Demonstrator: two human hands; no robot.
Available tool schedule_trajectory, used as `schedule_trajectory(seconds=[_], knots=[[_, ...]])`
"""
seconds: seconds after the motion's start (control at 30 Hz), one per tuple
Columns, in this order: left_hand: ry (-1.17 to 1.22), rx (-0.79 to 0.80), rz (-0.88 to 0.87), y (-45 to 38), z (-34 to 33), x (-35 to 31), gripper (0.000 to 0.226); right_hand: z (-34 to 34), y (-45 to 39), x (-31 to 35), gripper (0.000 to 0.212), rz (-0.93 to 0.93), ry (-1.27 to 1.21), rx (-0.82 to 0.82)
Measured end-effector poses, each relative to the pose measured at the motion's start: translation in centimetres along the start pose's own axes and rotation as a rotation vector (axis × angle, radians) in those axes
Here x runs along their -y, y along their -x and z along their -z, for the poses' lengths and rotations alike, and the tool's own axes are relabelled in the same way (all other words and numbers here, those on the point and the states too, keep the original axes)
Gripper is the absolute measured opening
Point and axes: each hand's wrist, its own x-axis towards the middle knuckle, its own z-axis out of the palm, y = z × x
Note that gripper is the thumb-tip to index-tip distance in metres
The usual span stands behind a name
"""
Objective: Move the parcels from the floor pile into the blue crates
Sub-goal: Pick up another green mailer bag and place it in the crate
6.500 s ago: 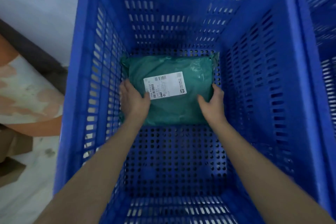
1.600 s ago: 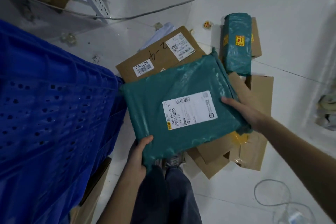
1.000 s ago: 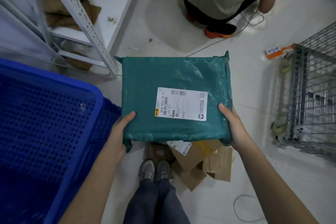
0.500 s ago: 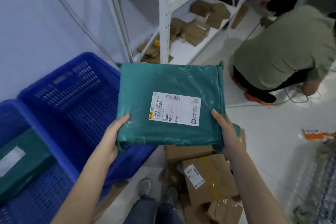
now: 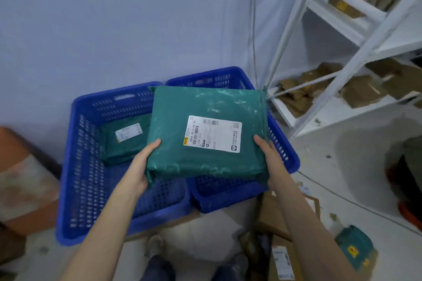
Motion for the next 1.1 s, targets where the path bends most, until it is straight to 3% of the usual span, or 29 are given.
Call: schedule_trajectory(seconds=[0.27, 0.47, 0.57, 0.73, 0.83, 0.97, 1.1], knots=[[0.106, -0.17, -0.011, -3.2, 16.0, -6.0, 0.025, -17.2, -4.1, -5.0, 0.057, -0.074, 0.101, 0.137], [0.128, -0.173, 0.009, -8.1, 25.2, -10.1, 0.031, -27.3, -8.2, -8.9, 0.07, -0.117, 0.186, 0.182], [0.071, -0.219, 0.049, -11.4, 27.3, -12.0, 0.033, -30.1, -10.6, -10.1, 0.064, -0.157, 0.238, 0.164], [-0.216, -0.242, 0.055, -16.7, 29.2, -12.7, 0.039, -32.6, -15.8, -11.8, 0.049, -0.198, 0.339, 0.117], [-0.208, -0.268, 0.079, -19.8, 29.6, -11.4, 0.061, -33.5, -18.9, -12.7, 0.043, -0.219, 0.406, 0.097], [-0.287, -0.378, 0.029, -24.1, 29.4, -9.1, 0.069, -33.7, -23.2, -14.4, 0.056, -0.234, 0.486, 0.049], [-0.629, -0.483, -0.058, -28.1, 29.0, -7.4, 0.059, -34.2, -27.2, -16.8, 0.061, -0.252, 0.515, 0.019]])
